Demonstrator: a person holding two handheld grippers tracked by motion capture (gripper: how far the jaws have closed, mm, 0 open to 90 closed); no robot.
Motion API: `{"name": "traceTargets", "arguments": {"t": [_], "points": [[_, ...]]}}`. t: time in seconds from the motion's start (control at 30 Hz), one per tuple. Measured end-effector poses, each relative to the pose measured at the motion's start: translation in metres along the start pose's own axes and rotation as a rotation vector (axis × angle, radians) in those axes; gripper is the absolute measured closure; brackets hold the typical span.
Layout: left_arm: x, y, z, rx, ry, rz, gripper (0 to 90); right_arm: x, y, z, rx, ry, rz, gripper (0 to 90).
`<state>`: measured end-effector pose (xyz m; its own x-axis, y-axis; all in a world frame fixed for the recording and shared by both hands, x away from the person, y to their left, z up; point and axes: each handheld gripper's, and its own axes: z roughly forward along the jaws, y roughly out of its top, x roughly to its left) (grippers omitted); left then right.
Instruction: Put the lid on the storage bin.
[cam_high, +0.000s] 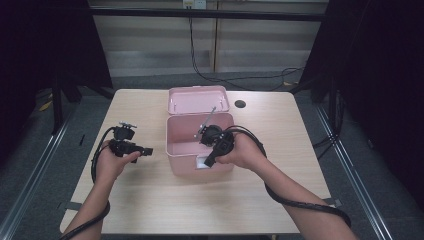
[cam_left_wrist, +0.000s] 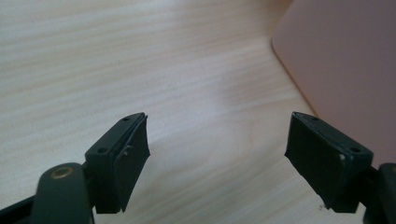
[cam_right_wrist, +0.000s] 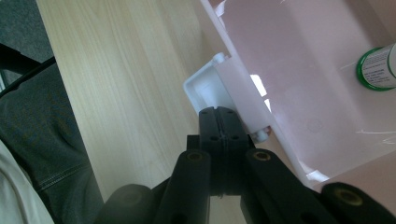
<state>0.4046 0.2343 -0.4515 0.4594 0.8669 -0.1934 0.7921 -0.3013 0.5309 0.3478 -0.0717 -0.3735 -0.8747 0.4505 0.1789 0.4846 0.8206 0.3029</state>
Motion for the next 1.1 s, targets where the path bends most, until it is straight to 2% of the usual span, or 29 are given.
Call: {"name": "traceTargets", "arguments": {"t": [0.13, 0.3, 0.53, 0.83, 0.9, 1.0, 1.1], "points": [[0.000, 0.019, -0.004, 0.027, -0.013, -0.035, 22.0, 0.001, 0.000, 0.000, 0.002, -0.008, -0.008, 90.0], [-0.001, 0.044, -0.012, 0.033, -0.012, -0.071, 24.5, 0.000, 0.000, 0.001, 0.004, 0.002, -0.010, 90.0], [-0.005, 0.077, -0.027, 0.008, -0.020, -0.096, 26.0, -0.002, 0.000, 0.000, 0.001, 0.009, -0.009, 90.0], [-0.011, 0.103, -0.024, 0.033, -0.029, -0.103, 27.9, -0.002, -0.001, 0.001, -0.008, 0.020, -0.004, 89.9], [-0.012, 0.109, -0.023, 0.042, -0.026, -0.088, 27.9, -0.003, -0.001, 0.000, -0.006, 0.021, -0.005, 89.9], [-0.016, 0.118, -0.022, 0.044, -0.029, -0.087, 28.1, -0.002, 0.000, 0.000, 0.001, 0.013, -0.017, 89.8], [-0.017, 0.128, -0.022, 0.044, -0.029, -0.099, 28.9, -0.003, 0.000, 0.000, 0.000, 0.021, -0.015, 89.8]]}}
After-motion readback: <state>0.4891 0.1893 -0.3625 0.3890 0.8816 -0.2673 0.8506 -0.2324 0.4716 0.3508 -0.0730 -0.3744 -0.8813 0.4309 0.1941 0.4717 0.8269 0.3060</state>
